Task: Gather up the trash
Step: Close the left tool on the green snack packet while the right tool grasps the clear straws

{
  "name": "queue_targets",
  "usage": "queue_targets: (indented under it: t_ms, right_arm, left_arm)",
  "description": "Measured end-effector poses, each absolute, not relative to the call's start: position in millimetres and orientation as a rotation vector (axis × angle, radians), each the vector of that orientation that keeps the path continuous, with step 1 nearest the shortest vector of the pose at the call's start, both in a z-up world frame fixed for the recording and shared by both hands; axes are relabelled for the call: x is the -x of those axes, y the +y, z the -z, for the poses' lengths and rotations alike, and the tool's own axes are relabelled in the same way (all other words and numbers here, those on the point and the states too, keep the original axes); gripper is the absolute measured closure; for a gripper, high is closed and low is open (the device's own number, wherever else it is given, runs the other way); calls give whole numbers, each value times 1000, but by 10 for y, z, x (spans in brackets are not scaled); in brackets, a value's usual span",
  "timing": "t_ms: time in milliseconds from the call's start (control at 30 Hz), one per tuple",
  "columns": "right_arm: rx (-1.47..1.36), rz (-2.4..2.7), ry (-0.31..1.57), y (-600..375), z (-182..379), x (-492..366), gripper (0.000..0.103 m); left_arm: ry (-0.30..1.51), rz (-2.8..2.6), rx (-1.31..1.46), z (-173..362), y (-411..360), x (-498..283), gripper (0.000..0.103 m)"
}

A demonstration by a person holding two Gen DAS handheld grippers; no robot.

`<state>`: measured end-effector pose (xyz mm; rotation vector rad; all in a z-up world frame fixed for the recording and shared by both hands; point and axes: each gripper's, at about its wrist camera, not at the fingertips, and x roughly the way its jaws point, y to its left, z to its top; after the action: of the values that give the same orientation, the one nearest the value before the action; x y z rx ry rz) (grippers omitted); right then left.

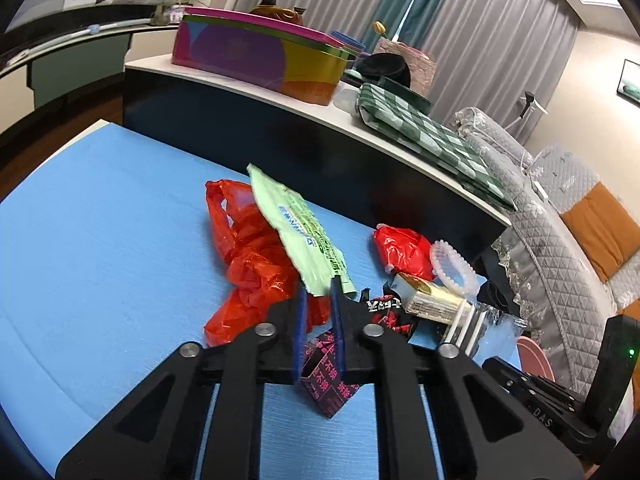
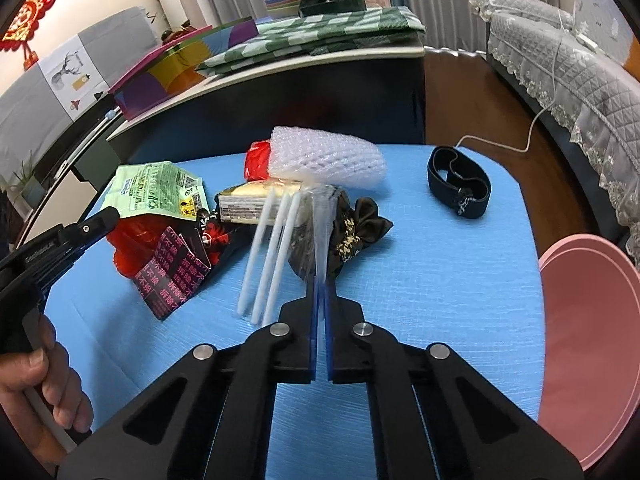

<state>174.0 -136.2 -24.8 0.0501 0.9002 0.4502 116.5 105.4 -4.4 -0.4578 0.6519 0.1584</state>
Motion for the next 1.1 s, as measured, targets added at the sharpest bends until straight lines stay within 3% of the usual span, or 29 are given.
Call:
queue_targets:
  t_ms: [133,1100]
  right_arm:
    - [-39,-451,874,-1381,176,-1698,101]
    - [-11,-374,657,-1855,-446,-1155,101]
  left_arm:
    - [624,-135,421,-45,990,-1134,102]
    - [505,24,233,-574,348,-547,102]
